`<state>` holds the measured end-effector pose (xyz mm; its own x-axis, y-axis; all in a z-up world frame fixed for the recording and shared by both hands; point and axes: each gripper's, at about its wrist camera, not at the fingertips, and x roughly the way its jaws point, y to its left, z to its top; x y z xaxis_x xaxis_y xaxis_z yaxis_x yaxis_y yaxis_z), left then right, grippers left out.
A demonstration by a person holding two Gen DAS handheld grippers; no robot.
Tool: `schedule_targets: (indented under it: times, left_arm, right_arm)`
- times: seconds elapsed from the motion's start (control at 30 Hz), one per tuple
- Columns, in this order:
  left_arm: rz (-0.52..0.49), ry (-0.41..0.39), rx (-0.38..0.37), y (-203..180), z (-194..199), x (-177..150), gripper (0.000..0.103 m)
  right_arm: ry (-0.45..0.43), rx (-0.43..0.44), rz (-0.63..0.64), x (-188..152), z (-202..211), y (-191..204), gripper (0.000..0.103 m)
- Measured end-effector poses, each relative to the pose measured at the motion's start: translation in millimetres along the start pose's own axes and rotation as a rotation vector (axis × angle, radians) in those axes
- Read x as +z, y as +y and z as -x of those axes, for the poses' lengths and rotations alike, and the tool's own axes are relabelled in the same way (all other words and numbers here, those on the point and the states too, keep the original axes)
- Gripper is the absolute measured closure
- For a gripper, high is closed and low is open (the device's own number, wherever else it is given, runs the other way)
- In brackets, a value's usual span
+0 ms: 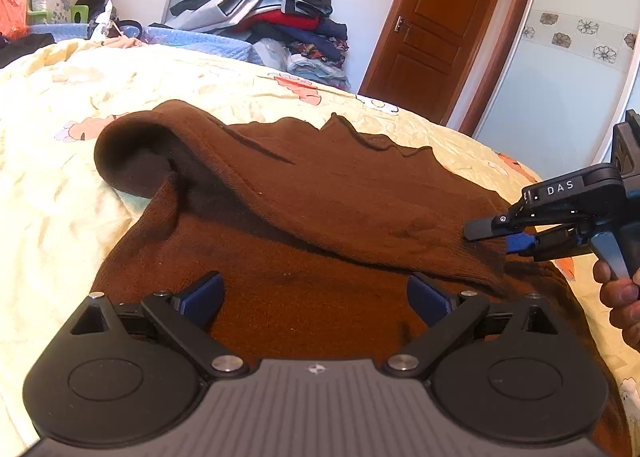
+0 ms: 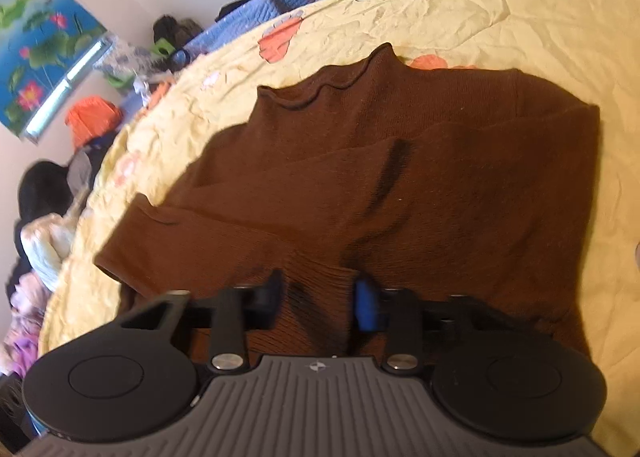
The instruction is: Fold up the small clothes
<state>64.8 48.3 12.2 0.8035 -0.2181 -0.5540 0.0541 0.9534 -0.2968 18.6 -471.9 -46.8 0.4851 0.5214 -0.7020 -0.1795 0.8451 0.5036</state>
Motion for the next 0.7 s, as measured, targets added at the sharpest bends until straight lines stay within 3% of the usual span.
schedule_targets:
  times: [0.1,0.17,0.23,0.3,0.43,0.5,0.53,0.6,0.63,0.7]
  left_arm:
    - [0.003,-0.001,-0.003,-0.6,0.3,-0.5,0.003]
    - [0.003,-0.001,-0.003,-0.7,0.3,-0.7,0.003]
    - [0.003,0.001,-0.005,-0.7,-0.1,-0.6,0.002]
    - [0.004,0.001,-0.006,-0.9,-0.2,-0.7,0.002]
    - [0.009,0.000,-0.010,-0.8,0.0,-0.9,0.001]
    - [0.014,-0.001,-0.014,-0.5,0.1,-1.0,0.001]
    - [0.016,-0.001,-0.016,-0.3,0.1,-0.9,0.001]
    - [0.022,-0.002,-0.020,0.2,0.2,-0.6,0.000]
    - [0.024,-0.002,-0.021,0.6,0.4,-0.6,0.000]
    - [0.023,-0.002,-0.021,0.5,0.3,-0.4,0.000]
  right_arm:
    - [0.000,0.005,0.005,14.6,-3.6,7.8,0.073]
    - [-0.002,0.023,0.004,20.3,-4.5,15.1,0.090]
    - [-0.014,0.055,-0.002,26.4,-0.8,18.3,0.091]
    - [-0.046,0.080,-0.016,53.9,-0.6,46.3,0.091]
    - [-0.150,0.121,-0.031,71.1,45.6,29.6,0.091]
    - [-0.148,0.157,-0.072,77.5,60.4,11.3,0.090]
    - [-0.129,0.187,-0.114,77.2,61.6,1.8,0.083]
    - [-0.078,0.221,-0.183,66.4,54.4,-15.4,0.049]
    - [-0.042,0.241,-0.198,58.8,45.1,-19.7,0.025]
    - [0.002,0.251,-0.206,42.6,23.9,-24.1,0.027]
